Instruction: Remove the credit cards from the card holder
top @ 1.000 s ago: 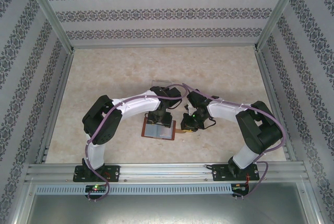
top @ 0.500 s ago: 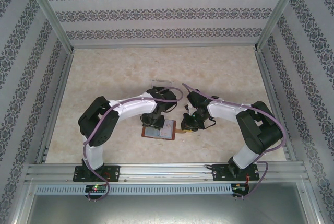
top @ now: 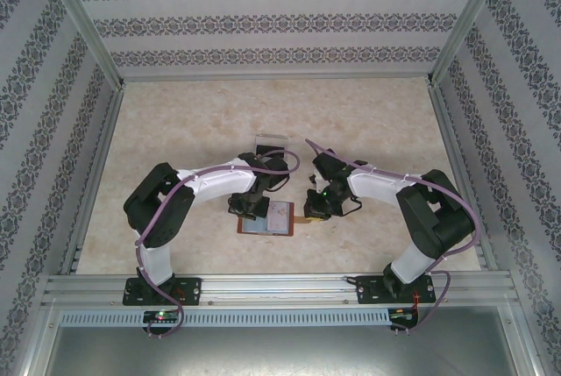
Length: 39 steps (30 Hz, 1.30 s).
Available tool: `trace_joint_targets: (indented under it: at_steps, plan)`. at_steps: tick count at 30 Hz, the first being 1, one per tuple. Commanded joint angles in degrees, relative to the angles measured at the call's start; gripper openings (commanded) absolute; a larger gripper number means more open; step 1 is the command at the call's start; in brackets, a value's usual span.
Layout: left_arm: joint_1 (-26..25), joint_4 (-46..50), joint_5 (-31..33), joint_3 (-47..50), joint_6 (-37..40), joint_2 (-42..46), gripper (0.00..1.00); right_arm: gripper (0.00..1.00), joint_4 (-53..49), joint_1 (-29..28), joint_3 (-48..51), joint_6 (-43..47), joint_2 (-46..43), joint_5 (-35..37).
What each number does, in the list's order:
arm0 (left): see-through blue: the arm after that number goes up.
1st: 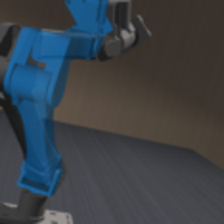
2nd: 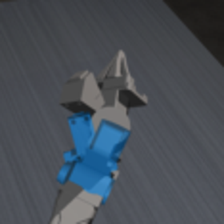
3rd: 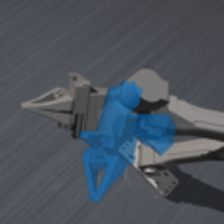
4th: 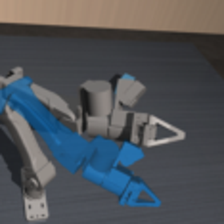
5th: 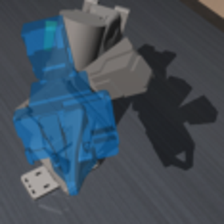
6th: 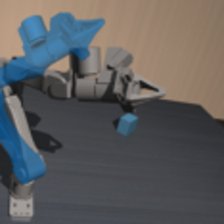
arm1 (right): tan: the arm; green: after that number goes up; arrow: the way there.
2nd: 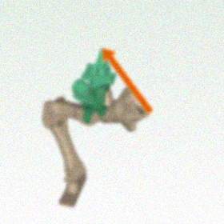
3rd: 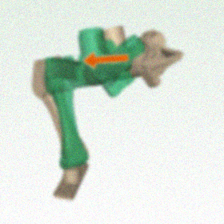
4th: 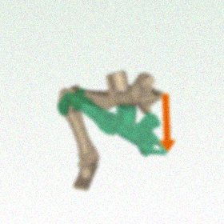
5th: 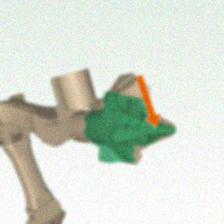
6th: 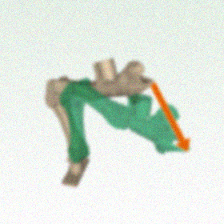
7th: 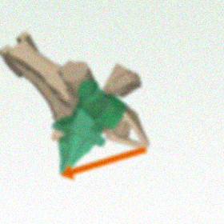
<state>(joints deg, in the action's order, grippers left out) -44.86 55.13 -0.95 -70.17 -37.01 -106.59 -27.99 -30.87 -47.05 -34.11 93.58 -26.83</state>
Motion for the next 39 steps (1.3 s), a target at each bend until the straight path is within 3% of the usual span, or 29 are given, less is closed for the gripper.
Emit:
trace_joint_targets:
  at_steps: [1,6,10,15,21,30,35,39]
  plan:
    - [1.5,0.2,0.6,2.6,1.2,1.5,0.03,0.1,-2.1,0.7,-1.4,0.8,1.3,2.5]
    - [2.1,-1.5,-0.5,4.9,0.9,1.7,0.03,0.1,-2.2,0.7,-2.2,0.9,2.5,2.8]
    - [2.3,-2.1,0.3,5.7,0.1,4.0,0.11,0.12,-2.9,0.6,-2.4,1.0,2.7,3.3]
    - [2.7,-3.8,0.7,7.0,0.6,8.8,0.29,0.19,-4.2,0.5,-2.6,1.1,1.8,4.2]
    - [3.7,-6.4,-0.8,9.2,2.4,14.2,0.39,0.22,-7.1,0.4,-4.0,1.7,1.3,7.3]
    - [7.2,-16.7,-5.9,17.5,0.8,25.2,0.41,0.24,-9.8,0.1,-6.1,0.7,-1.9,9.3]
    - [8.5,-19.9,-10.2,18.2,0.2,25.6,0.42,0.25,-10.6,-0.5,-7.8,-0.4,-3.5,9.6]
    - [8.5,-23.5,-15.0,17.8,-0.9,24.4,0.37,0.25,-9.3,-2.1,-9.0,-2.0,-3.4,6.8]
